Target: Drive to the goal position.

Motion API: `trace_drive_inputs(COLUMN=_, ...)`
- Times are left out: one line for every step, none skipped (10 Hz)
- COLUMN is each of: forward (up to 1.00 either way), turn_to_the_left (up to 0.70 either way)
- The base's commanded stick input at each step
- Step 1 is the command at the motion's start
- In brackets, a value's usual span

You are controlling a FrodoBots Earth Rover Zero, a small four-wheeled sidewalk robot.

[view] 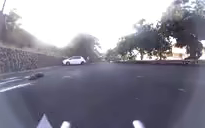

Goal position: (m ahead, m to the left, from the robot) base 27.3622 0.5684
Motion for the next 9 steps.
trace_drive_inputs(forward=0.50, turn_to_the_left=-0.49)
trace_drive_inputs(forward=0.50, turn_to_the_left=-0.12)
trace_drive_inputs(forward=0.50, turn_to_the_left=0.00)
trace_drive_inputs(forward=0.50, turn_to_the_left=0.00)
trace_drive_inputs(forward=0.50, turn_to_the_left=0.00)
trace_drive_inputs(forward=0.50, turn_to_the_left=-0.45)
trace_drive_inputs(forward=0.50, turn_to_the_left=-0.18)
trace_drive_inputs(forward=0.50, turn_to_the_left=-0.04)
trace_drive_inputs(forward=0.50, turn_to_the_left=-0.11)
